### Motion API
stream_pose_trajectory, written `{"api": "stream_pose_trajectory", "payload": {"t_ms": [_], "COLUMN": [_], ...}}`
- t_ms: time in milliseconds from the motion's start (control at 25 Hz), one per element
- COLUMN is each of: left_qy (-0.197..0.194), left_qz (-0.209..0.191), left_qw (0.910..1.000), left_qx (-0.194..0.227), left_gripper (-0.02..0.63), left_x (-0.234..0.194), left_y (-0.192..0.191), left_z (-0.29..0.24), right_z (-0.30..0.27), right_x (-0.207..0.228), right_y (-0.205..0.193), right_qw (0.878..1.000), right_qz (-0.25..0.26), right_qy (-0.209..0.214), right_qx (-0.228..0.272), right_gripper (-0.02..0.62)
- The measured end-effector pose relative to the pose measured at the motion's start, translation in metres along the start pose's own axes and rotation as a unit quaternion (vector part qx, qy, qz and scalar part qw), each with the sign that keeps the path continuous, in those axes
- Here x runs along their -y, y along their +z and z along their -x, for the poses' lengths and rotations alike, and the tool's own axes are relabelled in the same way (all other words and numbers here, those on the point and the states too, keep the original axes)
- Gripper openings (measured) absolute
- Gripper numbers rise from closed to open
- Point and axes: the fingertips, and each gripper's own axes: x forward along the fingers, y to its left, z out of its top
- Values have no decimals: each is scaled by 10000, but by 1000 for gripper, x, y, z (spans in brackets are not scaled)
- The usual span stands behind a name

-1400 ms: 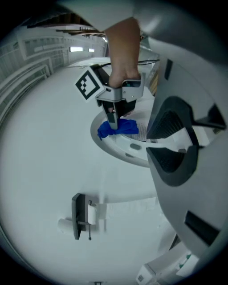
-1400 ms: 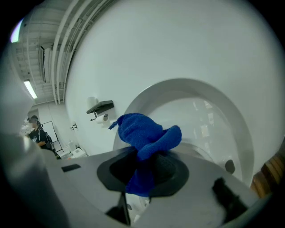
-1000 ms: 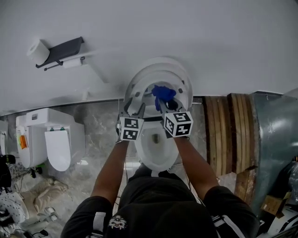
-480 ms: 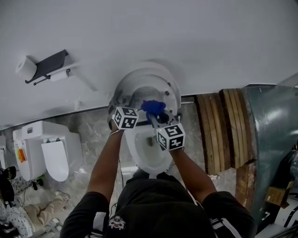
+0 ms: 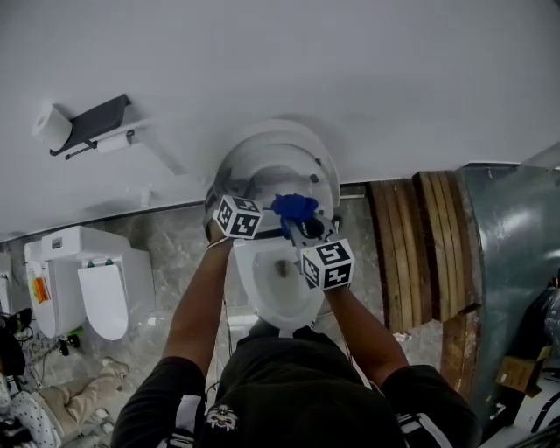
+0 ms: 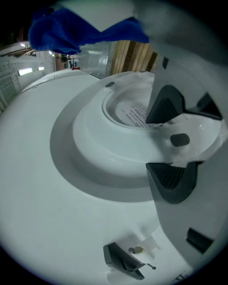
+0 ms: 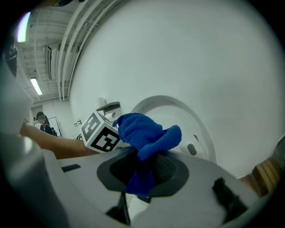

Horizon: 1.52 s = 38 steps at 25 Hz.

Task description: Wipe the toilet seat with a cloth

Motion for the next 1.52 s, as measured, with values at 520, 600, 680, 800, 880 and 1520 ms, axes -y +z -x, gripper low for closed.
{"api": "stream_pose_trajectory", "payload": {"t_ms": [520, 600, 680, 800, 880, 1520], "left_qy": [-246, -203, -187, -178, -148, 12], "left_qz": [-77, -87, -61, -60, -65, 157], "left_qw": [9996, 9997, 9997, 9997, 9998, 9995], "left_qx": [96, 134, 150, 143, 136, -257], "left_gripper": [267, 267, 267, 267, 267, 266], "left_x": [18, 22, 27, 40, 48, 116], "left_y": [-9, -12, -15, -21, -27, -84], "left_z": [37, 46, 55, 74, 88, 167], "right_z": [20, 27, 31, 39, 47, 131], "right_x": [-4, -6, -5, 0, 1, -1], "right_y": [32, 38, 39, 35, 34, 31], "right_qw": [9993, 9989, 9985, 9987, 9986, 9962], "right_qz": [103, 185, 271, 248, 209, 78], "right_qy": [45, 86, 121, 84, 70, 479], "right_qx": [351, 417, 450, 444, 475, 716], "right_gripper": [80, 80, 80, 80, 80, 80]}}
